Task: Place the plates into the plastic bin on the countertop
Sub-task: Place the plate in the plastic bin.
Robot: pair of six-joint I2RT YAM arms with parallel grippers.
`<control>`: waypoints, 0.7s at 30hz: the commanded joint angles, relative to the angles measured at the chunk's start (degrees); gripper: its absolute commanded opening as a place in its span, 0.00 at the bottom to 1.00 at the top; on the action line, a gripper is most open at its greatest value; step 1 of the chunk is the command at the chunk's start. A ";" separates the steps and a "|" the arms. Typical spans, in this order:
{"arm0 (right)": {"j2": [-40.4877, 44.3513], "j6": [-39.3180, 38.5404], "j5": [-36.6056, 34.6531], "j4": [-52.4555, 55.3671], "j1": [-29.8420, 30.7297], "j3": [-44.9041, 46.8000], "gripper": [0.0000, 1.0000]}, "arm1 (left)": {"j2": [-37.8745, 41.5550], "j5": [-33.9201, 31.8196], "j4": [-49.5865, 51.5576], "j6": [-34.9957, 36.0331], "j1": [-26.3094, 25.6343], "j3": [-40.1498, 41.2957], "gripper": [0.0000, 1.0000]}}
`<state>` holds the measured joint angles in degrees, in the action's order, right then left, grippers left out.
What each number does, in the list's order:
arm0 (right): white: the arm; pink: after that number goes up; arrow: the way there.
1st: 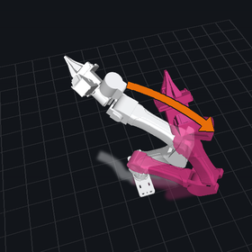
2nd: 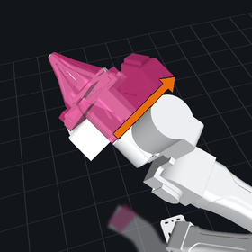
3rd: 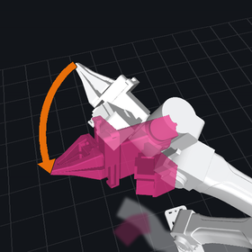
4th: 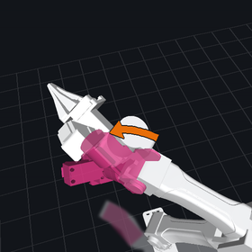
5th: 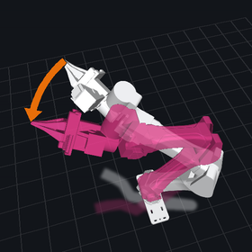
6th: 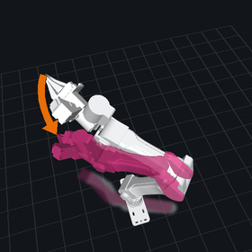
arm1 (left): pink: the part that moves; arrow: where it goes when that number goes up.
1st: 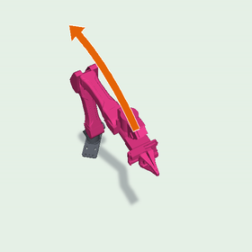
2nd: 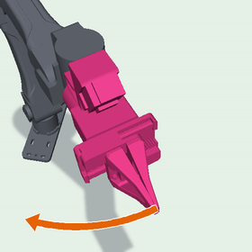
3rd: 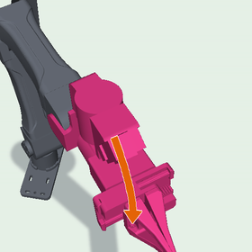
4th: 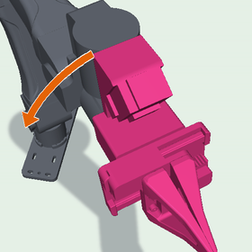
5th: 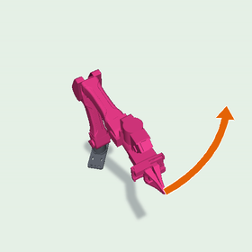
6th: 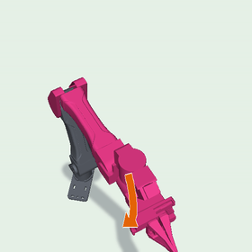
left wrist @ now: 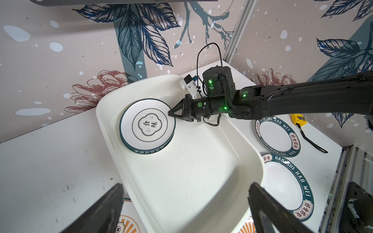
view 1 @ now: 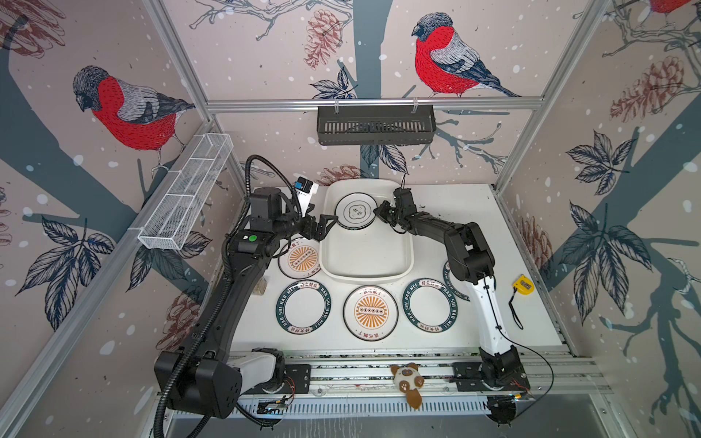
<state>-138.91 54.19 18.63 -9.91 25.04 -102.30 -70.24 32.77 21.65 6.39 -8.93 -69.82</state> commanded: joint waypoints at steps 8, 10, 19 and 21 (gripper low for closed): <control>-0.49 0.00 -0.18 -0.73 0.10 -0.79 0.14 | 0.37 0.80 -1.32 0.46 -0.04 -0.10 0.96; -0.38 -0.01 -0.26 -0.55 0.13 -0.79 0.17 | 0.47 0.78 -1.22 0.46 -0.04 -0.10 0.96; 0.99 -1.08 -0.75 0.57 0.21 -0.18 0.22 | 0.79 0.87 -1.43 0.46 0.01 0.08 0.96; 1.37 -1.52 -0.92 1.07 0.27 -0.18 0.25 | 0.81 0.87 -1.37 0.46 -0.03 -0.03 0.96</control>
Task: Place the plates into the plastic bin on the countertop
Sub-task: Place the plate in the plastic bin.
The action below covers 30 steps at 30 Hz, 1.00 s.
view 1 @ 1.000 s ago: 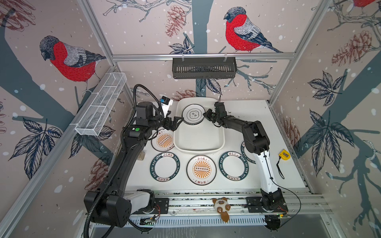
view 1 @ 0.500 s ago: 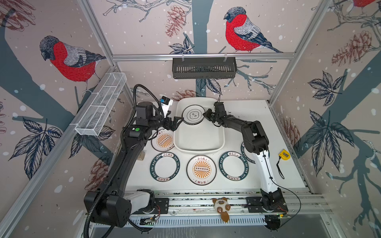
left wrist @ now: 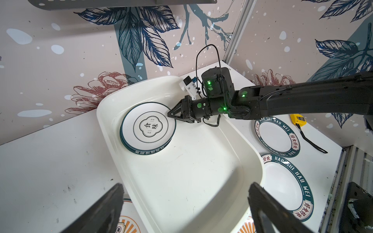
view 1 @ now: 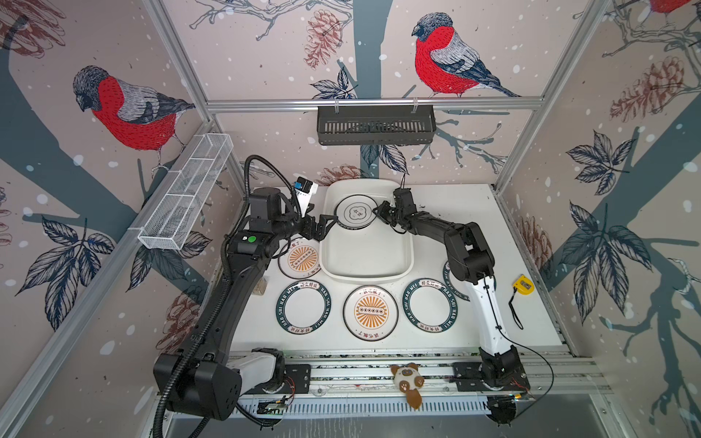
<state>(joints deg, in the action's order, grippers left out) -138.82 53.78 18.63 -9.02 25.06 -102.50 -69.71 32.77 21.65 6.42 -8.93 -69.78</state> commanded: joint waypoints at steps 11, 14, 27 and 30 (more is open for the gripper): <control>3.80 -3.58 -3.12 2.97 0.09 0.20 0.37 | 0.28 0.91 -1.43 0.40 -0.04 -0.06 0.96; 4.01 -4.19 -3.16 3.93 0.11 -0.39 0.38 | 0.22 0.99 -1.48 0.35 0.03 -0.05 0.96; 11.48 -6.76 -3.41 6.34 -0.74 0.10 0.40 | 0.54 0.93 -1.49 0.70 -0.04 0.06 0.96; 18.50 -8.73 -5.09 6.64 -1.32 4.28 0.43 | 0.38 1.11 -1.45 0.88 -0.08 -0.04 0.96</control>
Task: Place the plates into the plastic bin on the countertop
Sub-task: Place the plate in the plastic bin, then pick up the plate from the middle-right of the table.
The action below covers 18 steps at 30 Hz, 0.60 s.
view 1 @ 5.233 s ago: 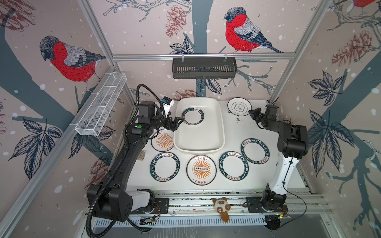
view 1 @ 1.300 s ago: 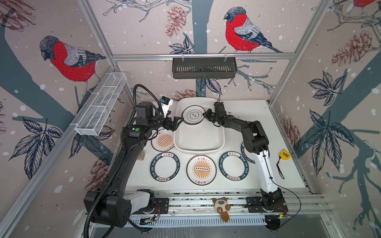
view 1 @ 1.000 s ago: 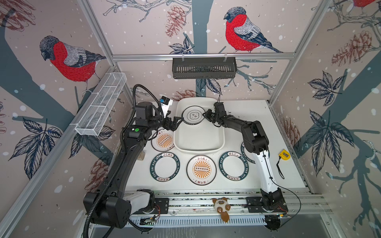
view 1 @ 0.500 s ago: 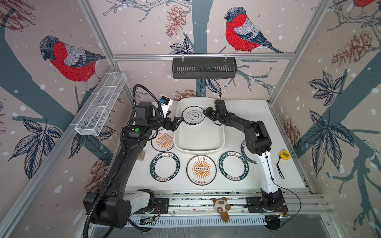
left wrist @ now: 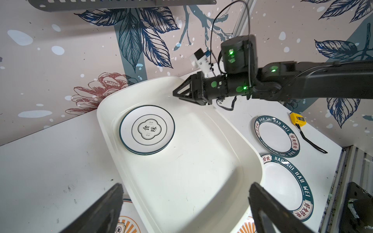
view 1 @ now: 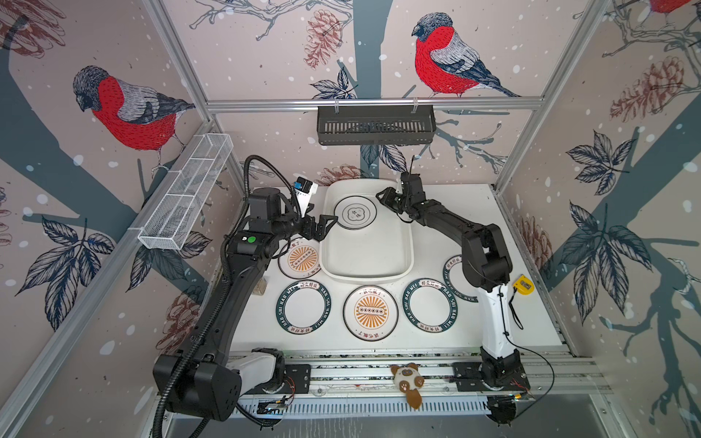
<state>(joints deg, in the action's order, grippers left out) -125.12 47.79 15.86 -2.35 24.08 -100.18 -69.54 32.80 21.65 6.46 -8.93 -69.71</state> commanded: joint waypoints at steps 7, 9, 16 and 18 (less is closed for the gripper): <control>23.16 -2.85 -4.73 -2.65 -4.36 23.41 0.50 | 0.19 1.63 -0.95 1.74 -0.02 0.11 0.96; 28.15 -1.80 -5.30 -3.29 -6.39 30.45 0.51 | 0.26 1.57 -0.69 2.14 -0.04 0.30 0.96; 43.77 0.65 -10.73 2.43 -11.96 46.44 0.56 | -0.13 1.94 1.33 4.09 -0.12 -0.28 0.97; 47.45 0.21 -13.52 7.15 -12.67 47.86 0.59 | -0.31 1.93 1.87 4.93 -0.06 -0.42 0.97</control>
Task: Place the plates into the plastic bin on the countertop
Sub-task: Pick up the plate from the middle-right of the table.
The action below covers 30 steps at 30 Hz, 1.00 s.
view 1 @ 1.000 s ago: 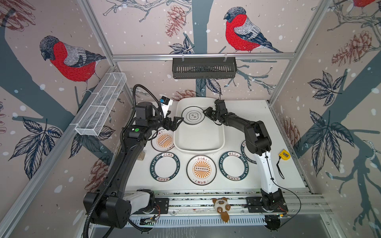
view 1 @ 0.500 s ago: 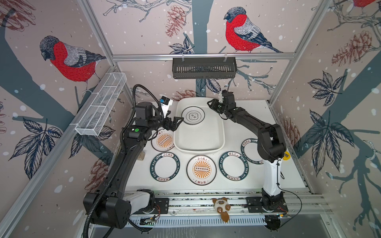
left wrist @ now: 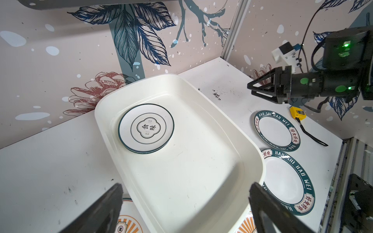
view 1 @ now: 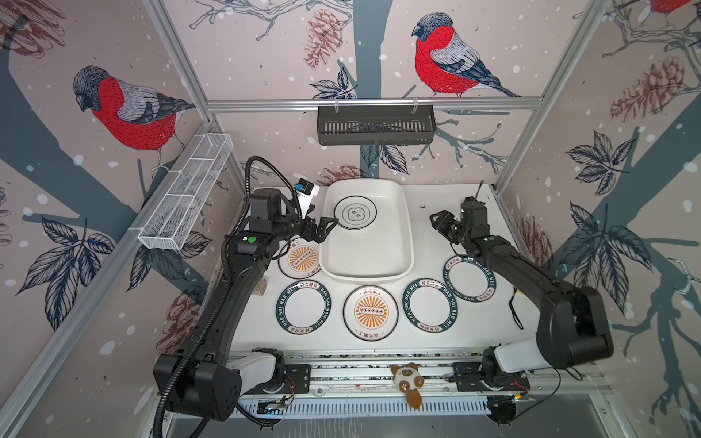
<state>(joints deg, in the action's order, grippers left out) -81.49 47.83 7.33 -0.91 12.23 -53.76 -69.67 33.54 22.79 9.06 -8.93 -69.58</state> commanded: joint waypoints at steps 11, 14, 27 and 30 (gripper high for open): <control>23.52 11.70 -12.32 18.85 -11.98 16.41 0.76 | -1.26 2.81 0.00 2.43 -0.07 -0.45 0.97; 25.37 11.76 -11.33 21.91 -15.30 17.50 0.77 | -1.43 2.89 0.19 2.87 -0.10 -0.29 0.97; 13.69 6.57 -3.31 37.22 -23.82 14.46 0.77 | -1.66 3.91 -0.37 3.25 -0.11 -0.04 0.97; 12.96 5.80 -2.75 38.02 -24.43 15.36 0.77 | -1.74 4.08 -0.64 3.16 -0.12 0.39 0.97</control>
<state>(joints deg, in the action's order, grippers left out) -68.14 55.35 3.44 33.45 -11.68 -38.87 -71.29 36.21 23.07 11.42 -8.97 -69.45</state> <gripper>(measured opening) 0.770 0.972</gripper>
